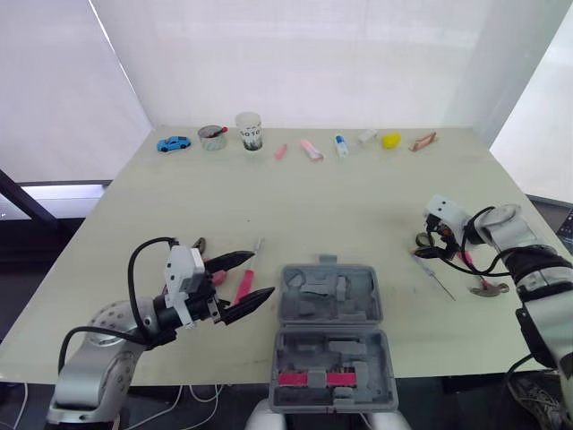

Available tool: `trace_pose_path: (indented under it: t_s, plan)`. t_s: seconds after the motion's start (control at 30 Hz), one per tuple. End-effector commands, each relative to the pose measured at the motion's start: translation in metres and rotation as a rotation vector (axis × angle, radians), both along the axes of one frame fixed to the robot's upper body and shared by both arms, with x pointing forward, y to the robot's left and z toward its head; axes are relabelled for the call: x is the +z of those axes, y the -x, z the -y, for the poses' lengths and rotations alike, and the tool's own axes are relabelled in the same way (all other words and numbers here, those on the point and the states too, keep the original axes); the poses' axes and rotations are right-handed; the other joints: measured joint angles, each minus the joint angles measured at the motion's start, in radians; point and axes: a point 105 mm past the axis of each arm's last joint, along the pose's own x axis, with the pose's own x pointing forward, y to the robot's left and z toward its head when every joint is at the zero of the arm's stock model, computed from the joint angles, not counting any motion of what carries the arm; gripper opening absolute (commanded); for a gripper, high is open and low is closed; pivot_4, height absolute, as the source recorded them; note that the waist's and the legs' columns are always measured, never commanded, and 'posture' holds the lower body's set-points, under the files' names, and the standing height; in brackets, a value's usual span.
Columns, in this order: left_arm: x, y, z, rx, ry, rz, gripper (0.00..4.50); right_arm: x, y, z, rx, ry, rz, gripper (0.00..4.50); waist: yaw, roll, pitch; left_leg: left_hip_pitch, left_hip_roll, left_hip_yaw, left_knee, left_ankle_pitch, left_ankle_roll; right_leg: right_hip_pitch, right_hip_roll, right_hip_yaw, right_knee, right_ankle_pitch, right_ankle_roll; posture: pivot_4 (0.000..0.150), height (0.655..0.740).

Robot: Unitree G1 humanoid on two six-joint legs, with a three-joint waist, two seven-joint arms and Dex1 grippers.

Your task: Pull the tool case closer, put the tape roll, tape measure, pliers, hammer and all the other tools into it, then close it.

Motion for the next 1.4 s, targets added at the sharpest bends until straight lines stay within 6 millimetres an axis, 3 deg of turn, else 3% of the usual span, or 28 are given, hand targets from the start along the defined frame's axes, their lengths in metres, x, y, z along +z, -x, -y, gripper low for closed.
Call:
trace_pose_path:
  t_s: [0.03,0.23,0.67,0.7,0.77,1.0,1.03,1.27,1.4]
  plan:
    - [0.015,0.004,0.003,-0.012,0.012,0.06,4.5,0.006,-0.008,0.003,-0.159,-0.069,-0.016,4.38,-0.002,0.0,0.0,0.0,0.0,0.0,0.0,0.0,0.0,0.0,0.0,0.0,0.0,0.0,0.0,0.15,0.74]
    - [0.017,0.004,0.005,-0.008,0.028,0.062,4.5,0.008,-0.016,-0.009,-0.306,-0.194,-0.059,4.38,-0.002,0.0,0.0,0.001,0.0,0.0,0.0,0.0,0.0,0.0,0.0,0.0,0.003,0.0,0.0,0.15,0.74]
    - [0.021,0.003,0.001,0.005,0.038,0.078,4.5,0.003,-0.025,-0.023,-0.388,-0.193,-0.024,4.38,-0.003,0.001,0.0,0.001,0.0,0.0,0.0,0.0,0.0,-0.001,0.0,0.0,0.004,0.0,0.0,0.15,0.74]
    - [0.021,0.003,0.001,0.007,0.037,0.078,4.5,0.002,-0.026,-0.023,-0.399,-0.194,-0.02,4.01,-0.003,0.001,0.0,0.001,0.0,0.0,0.0,0.0,0.0,-0.001,0.0,0.0,0.004,0.0,0.0,0.15,0.74]
    - [0.021,0.003,0.001,0.009,0.037,0.077,4.5,0.001,-0.026,-0.023,-0.417,-0.204,-0.021,3.74,-0.003,0.001,0.0,0.001,0.0,0.0,0.0,0.0,0.0,-0.001,0.0,0.0,0.004,0.0,0.0,0.15,0.74]
    - [0.021,0.004,0.001,0.014,0.033,0.071,4.5,-0.005,-0.025,-0.021,-0.422,-0.178,-0.018,0.2,-0.006,0.001,0.0,0.001,0.0,0.0,0.0,0.0,0.0,-0.001,0.0,0.0,0.004,0.0,0.0,0.15,0.74]
    - [0.021,0.004,0.001,0.015,0.032,0.071,4.5,-0.006,-0.025,-0.021,-0.422,-0.172,-0.015,0.03,-0.007,0.001,0.0,0.001,0.0,0.0,0.0,0.0,0.0,-0.001,0.0,0.0,0.004,0.0,0.0,0.15,0.74]
    - [0.022,0.005,0.001,0.017,0.034,0.071,4.5,-0.007,-0.024,-0.016,-0.391,-0.125,0.002,0.03,-0.017,0.001,0.0,0.001,0.0,0.0,0.0,0.0,0.0,-0.001,0.0,0.001,0.004,0.0,0.0,0.15,0.74]
    - [0.023,0.004,0.0,0.012,0.032,0.077,4.5,0.0,-0.023,-0.015,-0.244,-0.016,0.013,0.03,-0.024,0.001,0.0,0.001,0.0,0.0,0.0,0.0,0.0,-0.001,0.0,0.0,0.004,0.0,0.0,0.15,0.74]
